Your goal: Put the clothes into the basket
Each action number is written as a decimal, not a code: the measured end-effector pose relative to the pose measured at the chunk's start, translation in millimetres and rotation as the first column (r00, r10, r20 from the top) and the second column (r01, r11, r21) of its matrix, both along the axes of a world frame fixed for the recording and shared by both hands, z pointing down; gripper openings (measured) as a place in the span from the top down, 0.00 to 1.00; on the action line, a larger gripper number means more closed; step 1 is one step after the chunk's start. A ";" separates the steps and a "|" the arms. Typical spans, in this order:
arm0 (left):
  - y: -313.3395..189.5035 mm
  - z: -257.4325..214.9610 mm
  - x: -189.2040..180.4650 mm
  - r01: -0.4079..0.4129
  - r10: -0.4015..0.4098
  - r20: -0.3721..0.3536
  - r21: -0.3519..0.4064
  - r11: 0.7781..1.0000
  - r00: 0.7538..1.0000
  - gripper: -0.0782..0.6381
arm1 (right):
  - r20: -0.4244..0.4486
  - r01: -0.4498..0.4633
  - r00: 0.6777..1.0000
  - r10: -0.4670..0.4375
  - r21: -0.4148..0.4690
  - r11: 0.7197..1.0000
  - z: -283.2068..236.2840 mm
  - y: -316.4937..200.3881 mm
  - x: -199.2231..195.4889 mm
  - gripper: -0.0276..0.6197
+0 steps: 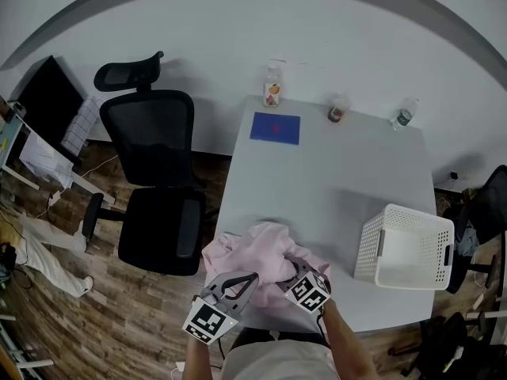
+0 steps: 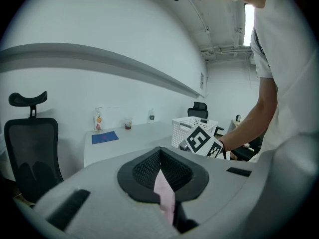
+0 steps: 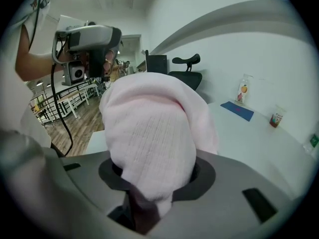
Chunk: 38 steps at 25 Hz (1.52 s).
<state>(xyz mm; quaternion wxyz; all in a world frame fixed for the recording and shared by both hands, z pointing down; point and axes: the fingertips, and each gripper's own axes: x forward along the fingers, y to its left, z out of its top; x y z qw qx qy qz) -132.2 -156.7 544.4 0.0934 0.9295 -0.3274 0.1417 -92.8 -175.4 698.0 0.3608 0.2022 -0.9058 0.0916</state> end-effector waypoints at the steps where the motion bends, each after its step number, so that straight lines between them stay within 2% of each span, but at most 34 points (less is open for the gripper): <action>1: 0.9 -0.3 0.5 -0.005 0.005 0.002 0.006 1.000 1.000 0.88 | 0.008 -0.004 1.000 0.004 0.009 1.000 -5.1 -0.4 0.9 0.68; 10: 0.6 -33.4 12.2 -0.021 0.022 -0.006 0.061 0.998 1.000 0.88 | 0.082 -0.053 0.996 0.043 0.113 0.992 -65.8 -7.7 13.4 0.68; 21: -2.6 -104.6 35.6 -0.089 0.093 -0.008 0.243 0.966 0.996 0.88 | 0.143 -0.119 0.986 0.082 0.280 0.953 -156.9 -27.0 36.9 0.69; 30: -2.6 -151.8 55.0 -0.144 0.151 0.011 0.377 0.915 0.989 0.88 | 0.167 -0.198 0.976 0.140 0.412 0.890 -225.8 -42.3 72.5 0.69; 38: -7.8 -184.6 74.4 -0.185 0.203 0.009 0.453 0.872 0.979 0.88 | 0.164 -0.247 0.968 0.188 0.521 0.817 -278.8 -49.0 104.8 0.69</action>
